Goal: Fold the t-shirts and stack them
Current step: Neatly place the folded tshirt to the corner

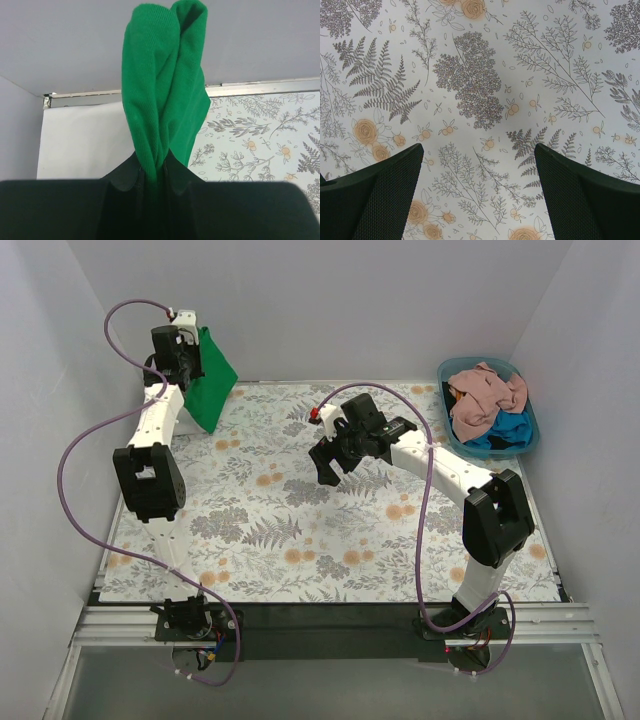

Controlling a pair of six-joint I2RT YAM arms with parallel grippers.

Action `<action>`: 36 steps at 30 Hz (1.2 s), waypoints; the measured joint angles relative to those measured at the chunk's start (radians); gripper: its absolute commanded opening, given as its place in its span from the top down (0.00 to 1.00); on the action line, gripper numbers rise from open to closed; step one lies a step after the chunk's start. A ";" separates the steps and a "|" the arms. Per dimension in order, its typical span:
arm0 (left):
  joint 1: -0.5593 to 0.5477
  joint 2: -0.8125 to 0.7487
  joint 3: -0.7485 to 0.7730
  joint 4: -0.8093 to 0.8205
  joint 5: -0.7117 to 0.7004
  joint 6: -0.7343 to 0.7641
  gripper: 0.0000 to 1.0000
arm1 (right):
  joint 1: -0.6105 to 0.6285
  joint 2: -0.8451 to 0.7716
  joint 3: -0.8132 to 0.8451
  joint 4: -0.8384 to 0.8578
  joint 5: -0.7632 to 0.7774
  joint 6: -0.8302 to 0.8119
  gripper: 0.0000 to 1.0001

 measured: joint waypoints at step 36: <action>0.095 0.149 0.021 0.090 -0.082 0.109 1.00 | 0.000 0.015 0.000 -0.002 0.000 0.002 0.02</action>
